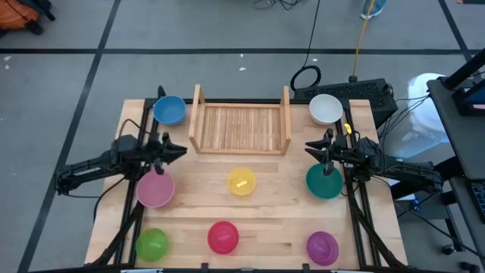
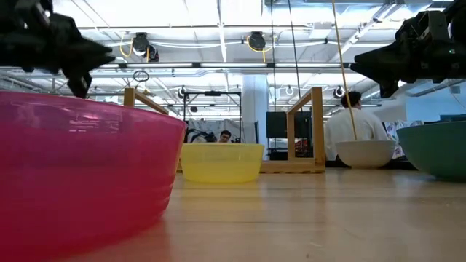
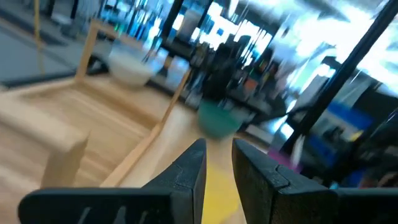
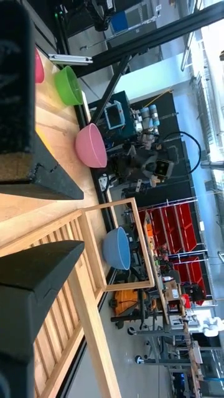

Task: Place and stack bowls onto a shelf
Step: Put the yellow bowl on the shelf

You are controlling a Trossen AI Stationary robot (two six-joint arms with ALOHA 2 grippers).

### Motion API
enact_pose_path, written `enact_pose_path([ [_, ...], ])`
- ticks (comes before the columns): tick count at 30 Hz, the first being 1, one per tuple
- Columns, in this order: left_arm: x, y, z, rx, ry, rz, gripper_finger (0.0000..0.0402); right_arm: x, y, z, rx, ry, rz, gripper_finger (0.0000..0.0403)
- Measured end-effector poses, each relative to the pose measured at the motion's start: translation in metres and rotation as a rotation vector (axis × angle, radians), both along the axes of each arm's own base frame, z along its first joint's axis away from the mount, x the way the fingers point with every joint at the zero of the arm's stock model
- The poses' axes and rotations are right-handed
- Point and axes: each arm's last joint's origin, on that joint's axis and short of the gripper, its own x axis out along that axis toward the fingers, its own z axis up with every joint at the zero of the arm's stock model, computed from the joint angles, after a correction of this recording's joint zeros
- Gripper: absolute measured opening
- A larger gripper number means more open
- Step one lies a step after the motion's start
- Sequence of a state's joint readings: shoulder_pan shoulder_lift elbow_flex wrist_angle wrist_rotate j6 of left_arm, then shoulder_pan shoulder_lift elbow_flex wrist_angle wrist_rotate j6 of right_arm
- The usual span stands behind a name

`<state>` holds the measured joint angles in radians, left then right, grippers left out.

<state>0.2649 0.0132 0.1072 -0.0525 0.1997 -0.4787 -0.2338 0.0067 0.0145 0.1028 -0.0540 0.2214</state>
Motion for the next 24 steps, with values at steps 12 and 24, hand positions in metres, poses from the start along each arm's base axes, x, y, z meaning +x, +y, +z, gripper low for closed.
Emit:
enact_pose_path([
  [12, 0.001, 0.001, 0.108, 0.179, 0.3, 0.009, 0.0081, 0.0, 0.0, 0.0, -0.006, -0.003, 0.0, 0.011],
  [24, 0.084, 0.011, 0.159, 0.464, 0.706, -0.223, 0.0081, 0.0, 0.0, 0.001, -0.007, -0.006, 0.0, 0.0109],
])
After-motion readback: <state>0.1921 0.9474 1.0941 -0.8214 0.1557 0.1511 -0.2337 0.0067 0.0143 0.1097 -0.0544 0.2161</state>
